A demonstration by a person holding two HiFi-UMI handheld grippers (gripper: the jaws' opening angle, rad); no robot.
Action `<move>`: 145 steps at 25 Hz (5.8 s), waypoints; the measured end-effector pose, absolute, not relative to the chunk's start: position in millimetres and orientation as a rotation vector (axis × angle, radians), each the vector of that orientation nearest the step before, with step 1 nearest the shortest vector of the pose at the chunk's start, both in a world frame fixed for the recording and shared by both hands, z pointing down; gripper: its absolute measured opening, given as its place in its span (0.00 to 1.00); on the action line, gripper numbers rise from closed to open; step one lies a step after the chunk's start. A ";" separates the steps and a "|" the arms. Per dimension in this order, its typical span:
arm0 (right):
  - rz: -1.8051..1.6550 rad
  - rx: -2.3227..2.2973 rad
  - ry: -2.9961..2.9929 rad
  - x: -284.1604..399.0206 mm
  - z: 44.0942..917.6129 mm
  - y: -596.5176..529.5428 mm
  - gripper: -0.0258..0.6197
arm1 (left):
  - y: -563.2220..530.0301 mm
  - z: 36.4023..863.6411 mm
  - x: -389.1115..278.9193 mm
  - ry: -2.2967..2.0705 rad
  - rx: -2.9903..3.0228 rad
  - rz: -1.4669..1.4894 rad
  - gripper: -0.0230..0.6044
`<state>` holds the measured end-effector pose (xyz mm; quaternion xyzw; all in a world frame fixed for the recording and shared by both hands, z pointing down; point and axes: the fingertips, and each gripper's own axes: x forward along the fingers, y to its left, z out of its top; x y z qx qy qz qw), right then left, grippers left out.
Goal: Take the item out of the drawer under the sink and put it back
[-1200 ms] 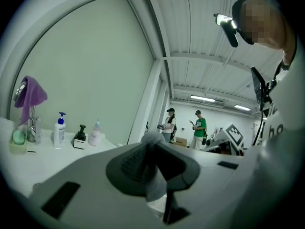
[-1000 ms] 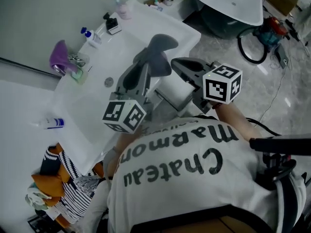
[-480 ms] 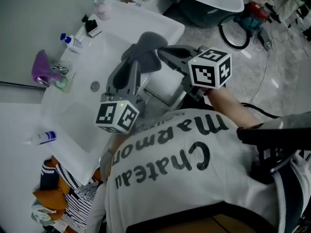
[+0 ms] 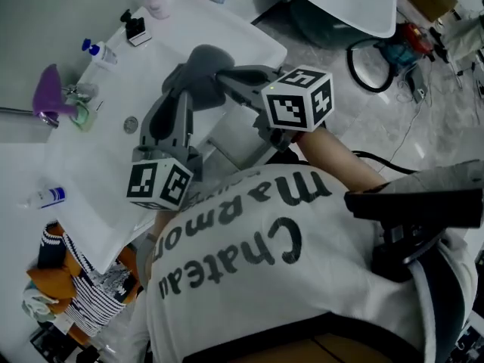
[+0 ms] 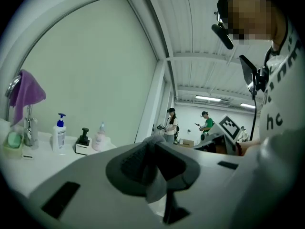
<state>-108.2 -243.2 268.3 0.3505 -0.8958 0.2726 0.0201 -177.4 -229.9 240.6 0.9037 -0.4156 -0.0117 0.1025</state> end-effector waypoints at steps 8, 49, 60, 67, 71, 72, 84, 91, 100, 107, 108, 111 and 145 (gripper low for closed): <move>0.974 0.804 -2.794 -96.3 290.1 -292.4 0.06 | -274.8 254.9 -147.2 -1.407 2.542 0.032 0.12; 1.243 0.662 -2.831 5.6 365.9 -369.9 0.06 | -389.6 371.5 -81.8 -1.615 2.318 0.595 0.12; 1.241 0.653 -2.839 12.1 363.6 -364.5 0.06 | -390.9 399.0 -83.1 -1.607 2.288 0.726 0.12; 1.222 0.658 -2.859 14.5 356.5 -364.3 0.06 | -390.8 416.9 -88.6 -1.581 2.226 0.782 0.12; 1.212 0.673 -2.864 21.7 353.2 -364.0 0.06 | -389.8 426.4 -86.9 -1.569 2.217 0.840 0.12; 1.210 0.678 -2.864 23.9 352.6 -364.2 0.06 | -390.1 428.4 -86.4 -1.570 2.221 0.866 0.12; 1.191 0.706 -2.866 33.7 347.6 -373.5 0.06 | -400.4 443.5 -86.5 -1.495 2.187 0.919 0.12; 1.191 0.735 -2.882 37.4 342.4 -378.8 0.06 | -403.5 448.2 -85.3 -1.342 2.108 0.905 0.12; 1.194 0.764 -2.899 38.1 339.3 -384.4 0.06 | -406.2 452.9 -81.1 -1.224 2.115 1.039 0.12; 1.145 0.735 -2.920 29.9 327.8 -383.8 0.06 | -405.6 451.3 -75.5 -1.184 2.219 1.210 0.12; 1.142 0.732 -2.923 29.7 326.1 -383.7 0.06 | -405.7 450.6 -73.6 -1.186 2.242 1.248 0.12; 1.131 0.729 -2.924 29.8 323.2 -381.8 0.06 | -404.7 449.4 -66.8 -1.171 2.320 1.285 0.12; 1.084 0.797 -2.922 45.0 317.1 -371.0 0.06 | -389.9 442.8 -64.6 -1.179 2.188 1.129 0.22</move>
